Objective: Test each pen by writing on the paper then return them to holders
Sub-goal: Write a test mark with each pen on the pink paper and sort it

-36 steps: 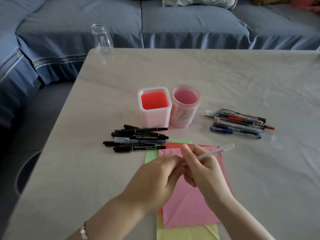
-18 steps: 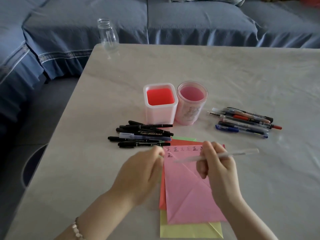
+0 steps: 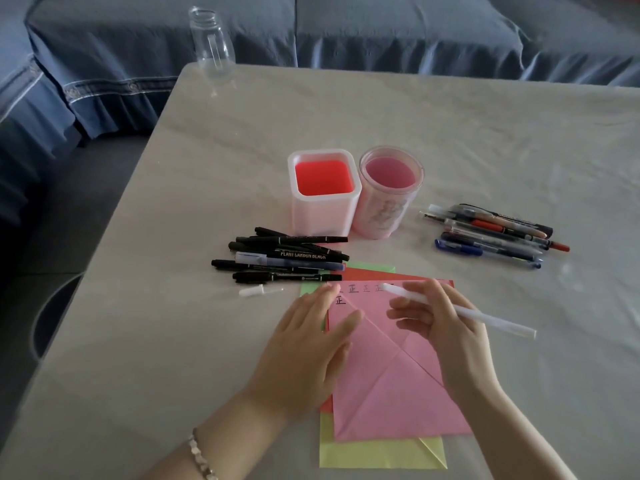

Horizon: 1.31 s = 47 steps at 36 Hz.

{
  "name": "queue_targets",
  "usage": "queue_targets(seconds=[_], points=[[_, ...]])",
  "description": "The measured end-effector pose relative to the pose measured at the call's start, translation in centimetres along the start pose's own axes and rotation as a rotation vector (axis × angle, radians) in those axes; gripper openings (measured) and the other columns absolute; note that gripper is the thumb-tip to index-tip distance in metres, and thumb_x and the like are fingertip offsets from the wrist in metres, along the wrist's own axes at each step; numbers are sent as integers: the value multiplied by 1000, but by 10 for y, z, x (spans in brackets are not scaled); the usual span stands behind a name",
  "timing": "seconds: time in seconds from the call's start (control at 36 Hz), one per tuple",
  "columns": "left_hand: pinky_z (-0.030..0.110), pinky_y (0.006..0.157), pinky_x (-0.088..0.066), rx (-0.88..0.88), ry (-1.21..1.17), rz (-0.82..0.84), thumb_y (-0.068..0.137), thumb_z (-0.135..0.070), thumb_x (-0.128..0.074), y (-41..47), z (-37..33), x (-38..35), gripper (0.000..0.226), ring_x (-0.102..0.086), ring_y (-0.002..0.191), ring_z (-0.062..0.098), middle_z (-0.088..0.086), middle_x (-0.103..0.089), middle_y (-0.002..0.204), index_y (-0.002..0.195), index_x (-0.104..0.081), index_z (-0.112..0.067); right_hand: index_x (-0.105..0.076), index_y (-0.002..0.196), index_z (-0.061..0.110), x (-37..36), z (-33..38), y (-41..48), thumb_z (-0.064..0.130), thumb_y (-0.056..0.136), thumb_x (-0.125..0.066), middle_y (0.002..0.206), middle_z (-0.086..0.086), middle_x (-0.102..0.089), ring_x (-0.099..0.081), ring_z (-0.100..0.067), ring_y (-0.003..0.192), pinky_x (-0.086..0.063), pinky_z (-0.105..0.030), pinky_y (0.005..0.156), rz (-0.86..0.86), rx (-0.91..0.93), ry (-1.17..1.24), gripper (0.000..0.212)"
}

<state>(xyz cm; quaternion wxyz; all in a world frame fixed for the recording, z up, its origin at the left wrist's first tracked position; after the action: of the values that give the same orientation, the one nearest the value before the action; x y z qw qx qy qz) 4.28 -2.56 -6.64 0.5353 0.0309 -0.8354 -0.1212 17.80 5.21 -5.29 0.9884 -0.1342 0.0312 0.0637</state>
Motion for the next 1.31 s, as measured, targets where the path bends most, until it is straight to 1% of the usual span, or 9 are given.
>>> queue_targets(seconds=[0.14,0.22,0.33,0.47,0.58,0.67,0.75,1.06,1.31], points=[[34,113,-19,14,-2,85,88,-32,-44,1,8,-15,33,-34,131,28,20,-48,136,116,-59,-23,-55,72,8,1,7,8,15,90,-53,49,2,-53,-46,-10,44,-40,-17,46,-48,157,-146,20],[33,114,-11,25,-30,99,87,-33,-46,2,9,-16,32,-32,132,28,20,-47,137,115,-58,-23,-55,79,9,-4,2,16,14,92,-50,50,1,-56,-49,-12,47,-42,-19,46,-47,153,-125,15],[36,113,-17,28,-65,81,86,-33,-46,2,10,-16,34,-32,132,29,21,-47,137,116,-60,-23,-59,73,7,-17,-4,26,18,89,-54,52,-2,-61,-57,-16,49,-49,-23,49,-34,139,-161,21],[33,113,-11,64,-76,105,84,-36,-44,3,13,-16,39,-28,133,27,20,-46,138,113,-66,-25,-48,51,8,-22,-10,31,26,82,-66,36,3,-48,-41,-8,35,-38,-17,42,-152,201,-296,40],[34,113,-14,79,-112,87,84,-36,-45,2,14,-16,37,-30,133,27,20,-47,137,111,-68,-26,-37,45,12,-23,-13,31,27,82,-67,40,1,-39,-33,-11,44,-32,-25,46,-248,285,-374,50],[37,110,-23,76,-125,48,83,-34,-47,2,14,-14,35,-37,130,29,20,-51,134,108,-69,-25,-28,45,16,-27,-10,28,22,79,-58,40,5,-29,-26,-7,43,-26,-19,44,-281,397,-459,45],[38,109,-26,64,-116,24,82,-33,-49,3,13,-13,33,-40,129,30,21,-52,133,106,-70,-25,-24,45,24,-28,-11,27,15,77,-54,40,6,-32,-26,-6,40,-22,-13,42,-282,444,-479,44],[39,107,-28,65,-90,13,83,-38,-50,3,13,-13,34,-43,128,30,20,-53,131,106,-71,-25,-32,44,13,-30,-14,29,17,76,-54,47,1,-39,-28,-7,41,-25,-14,43,-249,447,-524,39],[39,107,-29,59,-73,3,83,-38,-51,3,12,-12,34,-43,128,29,19,-53,132,107,-71,-26,-26,46,28,-30,-12,28,14,76,-53,43,6,-40,-28,-7,41,-23,-14,42,-288,497,-557,44]])
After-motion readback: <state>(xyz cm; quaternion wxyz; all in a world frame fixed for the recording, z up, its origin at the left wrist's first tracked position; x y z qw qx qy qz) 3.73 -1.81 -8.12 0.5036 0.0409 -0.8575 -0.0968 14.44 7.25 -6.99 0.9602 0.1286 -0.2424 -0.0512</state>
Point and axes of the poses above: each hand's wrist, its own y-axis towards the middle knuckle, its own x-axis out of the back of the hand, z = x × y, the point moved 9 cm from there along y, towards the middle knuckle
